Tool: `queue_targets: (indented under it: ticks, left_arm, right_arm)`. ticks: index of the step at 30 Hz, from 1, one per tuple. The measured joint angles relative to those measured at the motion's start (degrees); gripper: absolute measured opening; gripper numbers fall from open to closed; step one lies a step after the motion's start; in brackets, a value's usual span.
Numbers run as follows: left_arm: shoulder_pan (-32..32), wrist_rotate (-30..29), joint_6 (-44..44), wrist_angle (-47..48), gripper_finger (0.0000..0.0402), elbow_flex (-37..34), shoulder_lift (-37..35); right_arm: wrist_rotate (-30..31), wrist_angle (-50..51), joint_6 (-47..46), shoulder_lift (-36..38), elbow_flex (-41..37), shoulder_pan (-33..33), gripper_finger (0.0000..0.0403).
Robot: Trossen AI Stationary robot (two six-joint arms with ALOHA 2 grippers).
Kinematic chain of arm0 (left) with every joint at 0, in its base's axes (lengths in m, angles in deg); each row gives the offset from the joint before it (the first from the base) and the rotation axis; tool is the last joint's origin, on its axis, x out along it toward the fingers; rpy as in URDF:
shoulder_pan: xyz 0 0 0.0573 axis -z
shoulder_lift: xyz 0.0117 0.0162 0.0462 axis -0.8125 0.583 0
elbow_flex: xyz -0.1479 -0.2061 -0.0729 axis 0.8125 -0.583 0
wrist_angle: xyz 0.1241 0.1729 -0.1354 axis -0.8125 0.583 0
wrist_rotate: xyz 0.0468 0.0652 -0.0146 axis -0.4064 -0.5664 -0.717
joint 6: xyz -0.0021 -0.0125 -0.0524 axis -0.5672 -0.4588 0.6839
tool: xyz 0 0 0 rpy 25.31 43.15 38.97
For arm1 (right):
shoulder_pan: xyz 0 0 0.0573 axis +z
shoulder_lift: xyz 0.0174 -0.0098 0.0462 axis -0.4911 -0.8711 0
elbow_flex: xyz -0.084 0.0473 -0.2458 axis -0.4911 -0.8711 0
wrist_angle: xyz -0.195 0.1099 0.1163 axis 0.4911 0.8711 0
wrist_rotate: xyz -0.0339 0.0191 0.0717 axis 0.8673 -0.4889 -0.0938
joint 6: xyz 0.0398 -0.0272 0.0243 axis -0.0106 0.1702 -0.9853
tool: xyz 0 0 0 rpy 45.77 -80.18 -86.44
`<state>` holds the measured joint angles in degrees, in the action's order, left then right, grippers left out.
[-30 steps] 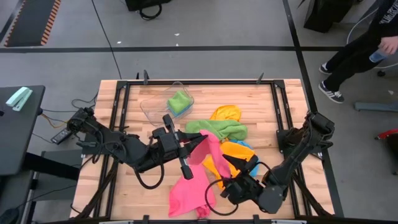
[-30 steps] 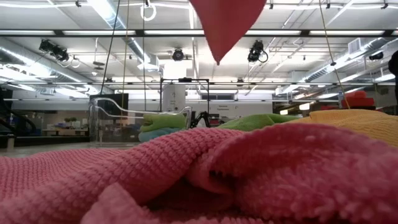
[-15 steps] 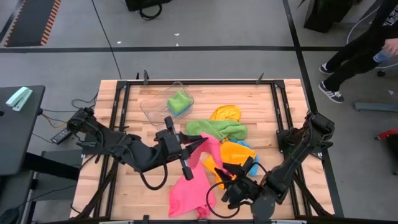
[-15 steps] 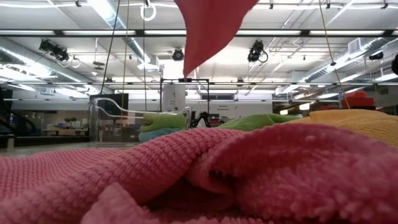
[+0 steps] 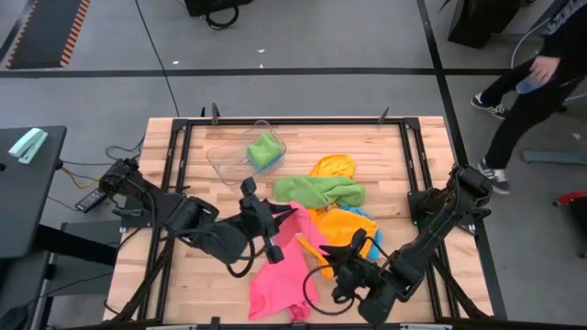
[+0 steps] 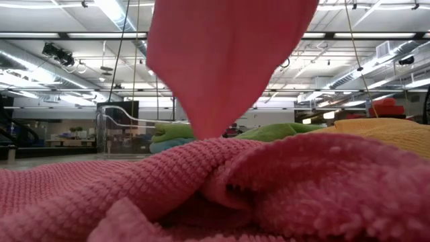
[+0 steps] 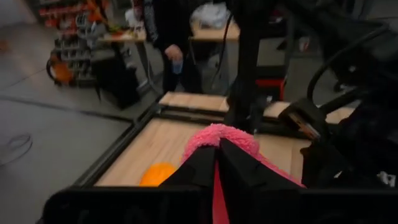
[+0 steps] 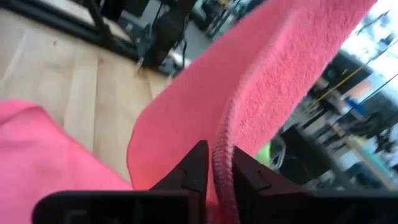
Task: Fold microfiber towels
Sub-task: Fold the left pink microfiber towel
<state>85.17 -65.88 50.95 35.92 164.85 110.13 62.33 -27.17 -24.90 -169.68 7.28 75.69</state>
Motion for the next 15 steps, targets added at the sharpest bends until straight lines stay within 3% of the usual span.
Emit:
queue_targets:
  ticks: [9,15]
  left_arm:
    - [-0.9,1.1,5.1,3.0,0.0007,-7.4,0.2]
    - [-0.1,2.6,7.2,4.1,0.0024,-8.4,0.2]
  right_arm:
    - [-9.2,7.1,-10.1,0.0,0.0,-2.9,0.0043]
    - [-15.1,7.4,-11.1,0.0,0.0,-3.4,0.0043]
